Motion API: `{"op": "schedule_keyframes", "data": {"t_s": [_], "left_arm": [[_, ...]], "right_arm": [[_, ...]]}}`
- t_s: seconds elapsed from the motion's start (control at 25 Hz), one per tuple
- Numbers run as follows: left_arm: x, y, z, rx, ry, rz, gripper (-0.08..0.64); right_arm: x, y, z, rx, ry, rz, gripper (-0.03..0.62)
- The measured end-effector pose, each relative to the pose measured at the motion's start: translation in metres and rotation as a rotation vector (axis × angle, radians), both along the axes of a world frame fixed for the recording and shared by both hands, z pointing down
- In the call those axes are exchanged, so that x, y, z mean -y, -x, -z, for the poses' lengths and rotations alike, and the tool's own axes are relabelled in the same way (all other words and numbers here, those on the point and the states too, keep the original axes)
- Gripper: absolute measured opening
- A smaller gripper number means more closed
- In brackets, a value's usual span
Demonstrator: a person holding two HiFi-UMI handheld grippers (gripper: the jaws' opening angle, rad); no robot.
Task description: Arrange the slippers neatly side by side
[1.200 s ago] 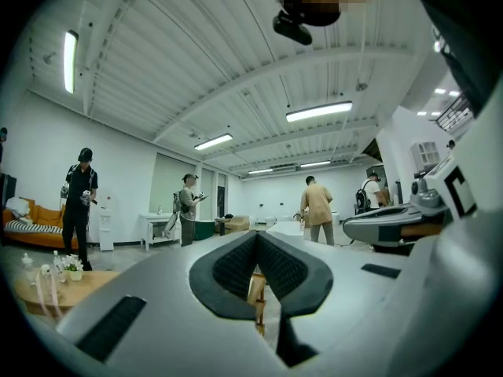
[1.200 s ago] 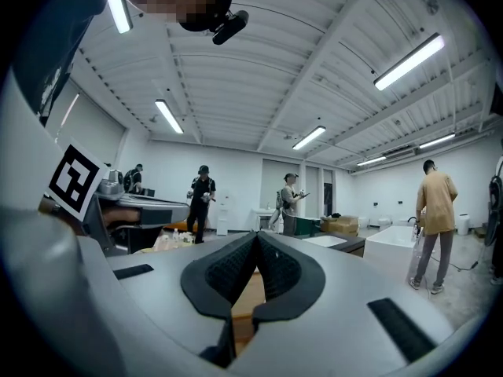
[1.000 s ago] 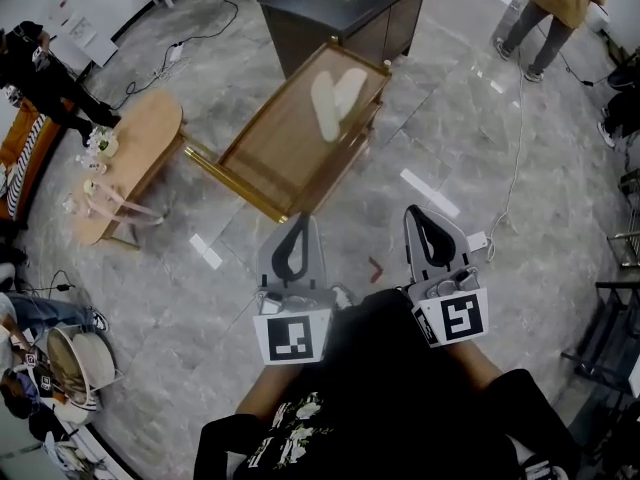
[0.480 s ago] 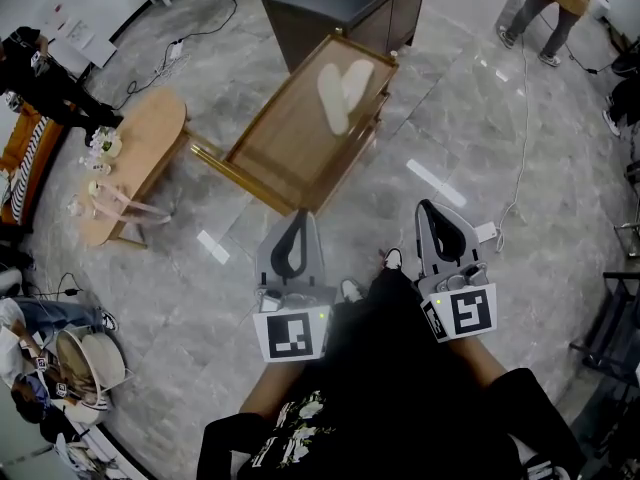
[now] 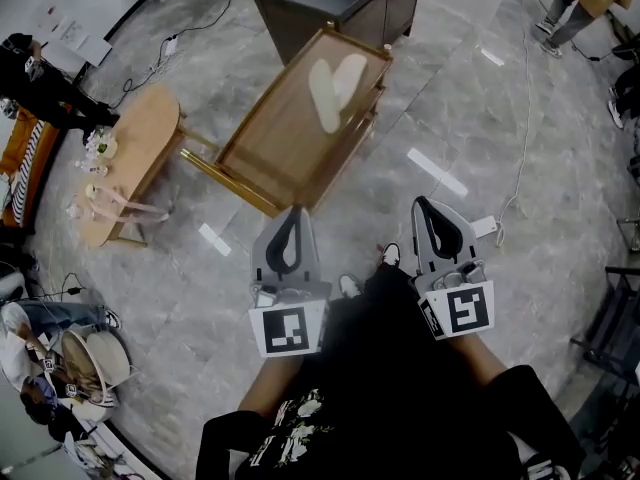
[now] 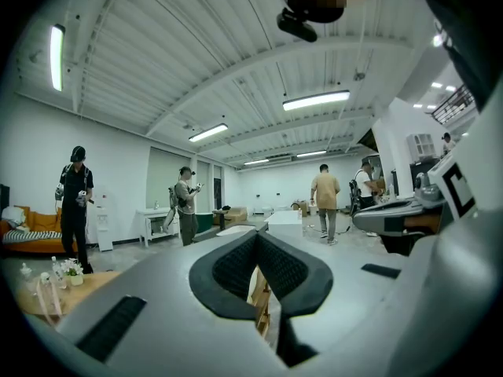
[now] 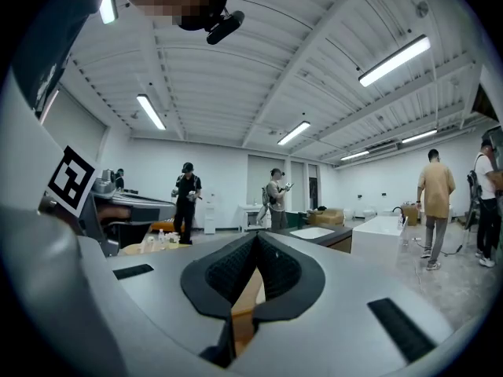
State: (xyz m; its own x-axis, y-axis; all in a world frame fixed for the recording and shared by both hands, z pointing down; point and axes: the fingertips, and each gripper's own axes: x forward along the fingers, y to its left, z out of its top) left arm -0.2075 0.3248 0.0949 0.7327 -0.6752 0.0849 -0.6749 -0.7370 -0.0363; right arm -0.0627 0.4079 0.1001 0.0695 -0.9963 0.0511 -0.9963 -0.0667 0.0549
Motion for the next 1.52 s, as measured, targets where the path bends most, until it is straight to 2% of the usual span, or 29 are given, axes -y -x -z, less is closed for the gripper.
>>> {"op": "schedule_keyframes", "data": {"t_s": [0.2, 0.36, 0.64, 0.8, 1.08, 1.52], "left_arm": [[0.007, -0.024, 0.007, 0.012, -0.024, 0.004, 0.003], [0.008, -0.046, 0.017, 0.020, -0.032, 0.016, 0.003], [0.021, -0.052, 0.007, 0.055, -0.002, 0.092, 0.003], [0.018, -0.067, 0.003, 0.050, 0.020, 0.099, 0.003], [0.010, -0.093, -0.003, 0.065, 0.006, 0.131, 0.003], [0.011, -0.127, -0.013, 0.081, 0.028, 0.101, 0.003]], "right_arm": [[0.009, -0.020, -0.001, 0.012, 0.004, 0.021, -0.002], [0.014, -0.047, 0.011, -0.014, -0.010, 0.040, -0.002], [0.025, -0.075, 0.002, 0.006, 0.007, 0.074, -0.002], [0.025, -0.092, -0.009, 0.037, 0.026, 0.095, -0.002], [0.028, -0.120, -0.021, 0.053, 0.024, 0.140, -0.002], [0.031, -0.140, -0.023, 0.089, 0.012, 0.150, -0.002]]}}
